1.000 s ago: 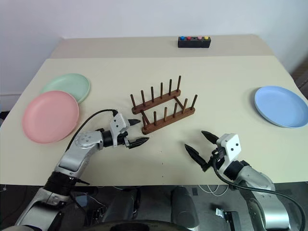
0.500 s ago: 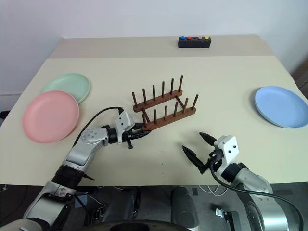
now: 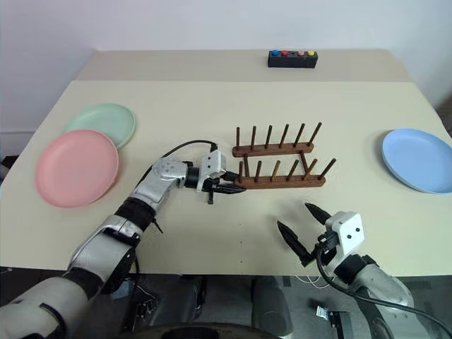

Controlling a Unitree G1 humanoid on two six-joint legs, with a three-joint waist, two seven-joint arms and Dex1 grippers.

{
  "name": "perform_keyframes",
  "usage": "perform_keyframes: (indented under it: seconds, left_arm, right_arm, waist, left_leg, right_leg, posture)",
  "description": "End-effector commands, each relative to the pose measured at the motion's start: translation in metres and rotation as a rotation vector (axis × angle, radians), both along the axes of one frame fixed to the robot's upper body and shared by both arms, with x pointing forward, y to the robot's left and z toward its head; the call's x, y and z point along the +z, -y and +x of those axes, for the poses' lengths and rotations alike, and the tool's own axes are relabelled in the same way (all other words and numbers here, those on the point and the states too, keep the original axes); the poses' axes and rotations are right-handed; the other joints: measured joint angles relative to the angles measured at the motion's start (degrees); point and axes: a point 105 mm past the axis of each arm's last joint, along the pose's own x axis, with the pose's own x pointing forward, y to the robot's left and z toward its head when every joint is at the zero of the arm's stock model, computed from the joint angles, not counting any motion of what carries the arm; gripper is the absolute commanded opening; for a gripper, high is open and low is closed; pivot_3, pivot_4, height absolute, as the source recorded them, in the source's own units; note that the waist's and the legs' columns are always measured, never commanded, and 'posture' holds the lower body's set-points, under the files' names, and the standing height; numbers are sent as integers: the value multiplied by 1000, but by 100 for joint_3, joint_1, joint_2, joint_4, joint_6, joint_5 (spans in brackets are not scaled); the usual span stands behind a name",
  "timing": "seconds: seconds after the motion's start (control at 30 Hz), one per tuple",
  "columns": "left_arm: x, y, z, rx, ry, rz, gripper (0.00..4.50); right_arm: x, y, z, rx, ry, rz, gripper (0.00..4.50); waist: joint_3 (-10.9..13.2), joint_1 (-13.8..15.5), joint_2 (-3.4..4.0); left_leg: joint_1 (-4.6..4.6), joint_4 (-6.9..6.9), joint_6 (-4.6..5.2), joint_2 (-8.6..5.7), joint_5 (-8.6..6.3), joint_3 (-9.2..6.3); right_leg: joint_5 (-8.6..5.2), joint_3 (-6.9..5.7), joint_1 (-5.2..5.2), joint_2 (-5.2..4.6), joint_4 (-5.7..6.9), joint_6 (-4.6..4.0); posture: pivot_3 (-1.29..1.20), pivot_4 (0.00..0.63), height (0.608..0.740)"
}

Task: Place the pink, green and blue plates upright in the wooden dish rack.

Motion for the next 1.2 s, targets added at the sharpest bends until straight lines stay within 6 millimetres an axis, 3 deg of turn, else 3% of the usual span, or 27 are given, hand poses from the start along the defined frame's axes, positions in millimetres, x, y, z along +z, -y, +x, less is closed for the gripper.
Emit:
perform_keyframes:
  seconds: [0.03, 0.2, 0.43, 0.57, 0.63, 0.67, 0.7, 0.9, 0.93, 1.2]
  left_arm:
    - [0, 3, 3, -9, 22, -1, 765]
    - [-3, 1, 3, -19, 17, -1, 765]
    - [-4, -6, 7, 20, -12, -15, 4318]
    - [-4, -18, 10, 65, -10, -24, 4436]
    - [-5, -27, 10, 94, -30, -36, 4500]
    - [-6, -30, 9, 103, -36, -38, 3905]
    - [-7, -34, 6, 100, -38, -41, 3618]
    - [-11, -39, -25, 41, -92, -55, 536]
    - [-12, -39, -30, 29, -95, -47, 65]
    - [-13, -27, -46, 7, -87, -7, 23]
  right_arm:
    - [11, -2, -6, -21, 52, -1, 4500]
    - [12, -1, -8, -32, 53, -7, 4500]
    - [15, 3, -4, -49, 68, -27, 4500]
    - [16, 15, 1, -86, 70, -62, 4500]
    - [14, 25, 6, -120, 68, -103, 3968]
    - [14, 28, 7, -128, 65, -113, 3723]
    - [10, 32, 9, -136, 51, -145, 3263]
    - [-5, 44, 18, -154, -11, -247, 57]
    - [-8, 47, 21, -162, -23, -271, 0]
    - [-12, 52, 48, -171, -25, -338, 0]
  waist:
    - [0, -3, 0]
    - [1, -5, -2]
    - [0, -34, -2]
    - [0, -49, -3]
    - [0, -107, -4]
    - [-1, -142, -3]
    - [-2, -157, -2]
    - [-6, -174, 5]
    - [-7, -167, 5]
    - [-8, -134, 7]
  left_leg:
    - [-1, -1, 1, 0, -1, 0]
    - [0, 3, 1, 0, -1, 0]
    - [3, 4, 1, 0, -1, 0]
    - [3, 9, 1, 0, -1, 0]
    - [7, 10, 1, 0, -1, 0]
    - [9, 8, 1, 1, 0, 0]
    - [11, 8, 1, 1, 0, 0]
    - [19, 2, 1, 2, 0, 1]
    - [19, 3, 1, 2, 0, 1]
    - [22, 11, 0, 1, 0, 1]
  right_leg:
    - [-1, 0, 0, 0, 0, 1]
    - [-1, 0, 2, 0, 1, 0]
    - [-1, 1, 2, 0, 8, 0]
    - [0, 2, 2, 0, 13, 0]
    - [1, 2, 2, 0, 18, -1]
    - [1, 2, 3, 0, 21, -2]
    - [1, 2, 2, 0, 24, -3]
    - [1, 6, 4, 1, 29, -5]
    - [1, 6, 4, 1, 29, -5]
    - [1, 6, 13, 0, 28, -6]
  posture:
    - [0, 150, 740]
    - [0, 150, 740]
    - [0, 150, 740]
    - [0, 150, 740]
    - [0, 150, 740]
    - [0, 150, 740]
    - [0, 150, 740]
    - [0, 150, 740]
    - [0, 150, 740]
    - [0, 150, 740]
